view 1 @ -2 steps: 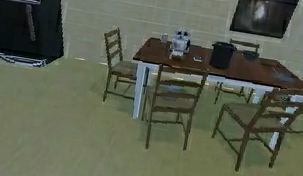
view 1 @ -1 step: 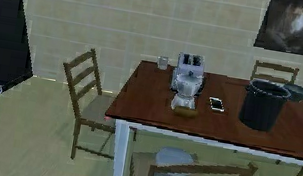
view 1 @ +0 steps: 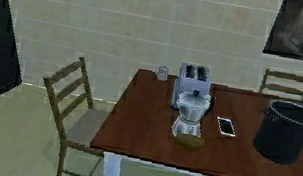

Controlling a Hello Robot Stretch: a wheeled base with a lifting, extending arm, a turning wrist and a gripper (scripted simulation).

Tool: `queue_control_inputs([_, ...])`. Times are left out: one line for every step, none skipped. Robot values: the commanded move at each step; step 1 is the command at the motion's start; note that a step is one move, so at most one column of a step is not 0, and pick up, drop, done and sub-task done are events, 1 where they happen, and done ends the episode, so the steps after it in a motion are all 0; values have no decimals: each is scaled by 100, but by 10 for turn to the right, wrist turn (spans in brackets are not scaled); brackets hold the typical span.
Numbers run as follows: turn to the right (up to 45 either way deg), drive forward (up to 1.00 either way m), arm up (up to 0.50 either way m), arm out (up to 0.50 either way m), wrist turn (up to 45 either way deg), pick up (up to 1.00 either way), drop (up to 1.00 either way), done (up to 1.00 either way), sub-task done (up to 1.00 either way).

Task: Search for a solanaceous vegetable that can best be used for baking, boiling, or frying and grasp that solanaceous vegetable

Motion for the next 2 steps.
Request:
queue_control_inputs([-450,0,0,0,0,0,0,0,0])
queue_control_inputs([-270,0,0,0,0,0,0,0,0])
